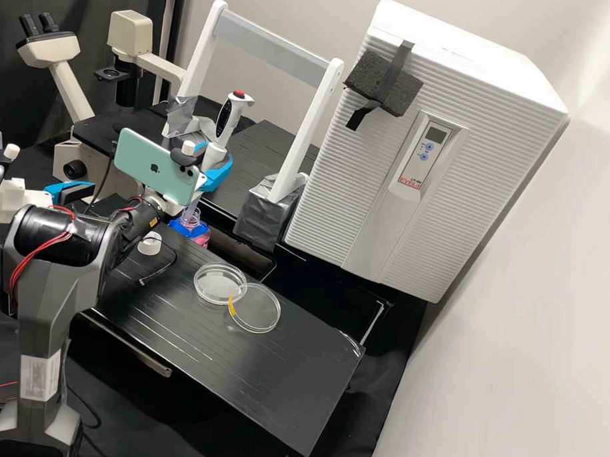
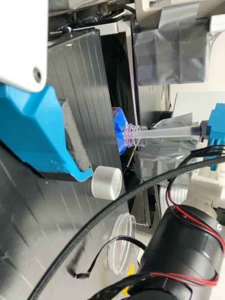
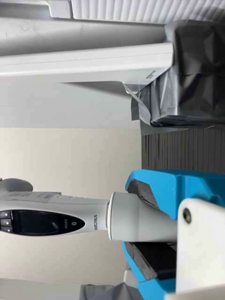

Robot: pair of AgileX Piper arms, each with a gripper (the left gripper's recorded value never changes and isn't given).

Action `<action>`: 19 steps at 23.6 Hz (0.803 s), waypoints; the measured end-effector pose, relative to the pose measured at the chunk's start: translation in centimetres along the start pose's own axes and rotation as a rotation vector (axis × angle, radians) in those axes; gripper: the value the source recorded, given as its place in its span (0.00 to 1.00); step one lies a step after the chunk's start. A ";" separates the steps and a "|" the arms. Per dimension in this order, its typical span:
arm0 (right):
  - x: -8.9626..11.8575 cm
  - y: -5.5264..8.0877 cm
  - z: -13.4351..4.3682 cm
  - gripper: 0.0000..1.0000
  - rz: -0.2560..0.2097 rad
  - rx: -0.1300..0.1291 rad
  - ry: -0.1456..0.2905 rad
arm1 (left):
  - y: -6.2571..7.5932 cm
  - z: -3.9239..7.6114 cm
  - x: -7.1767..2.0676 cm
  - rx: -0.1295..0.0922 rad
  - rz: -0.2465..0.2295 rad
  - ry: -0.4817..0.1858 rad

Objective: Use the pipette

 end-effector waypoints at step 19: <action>-0.4 0.1 0.0 0.00 -0.013 0.004 -0.004 | -0.2 0.0 -0.38 -0.003 0.003 -0.003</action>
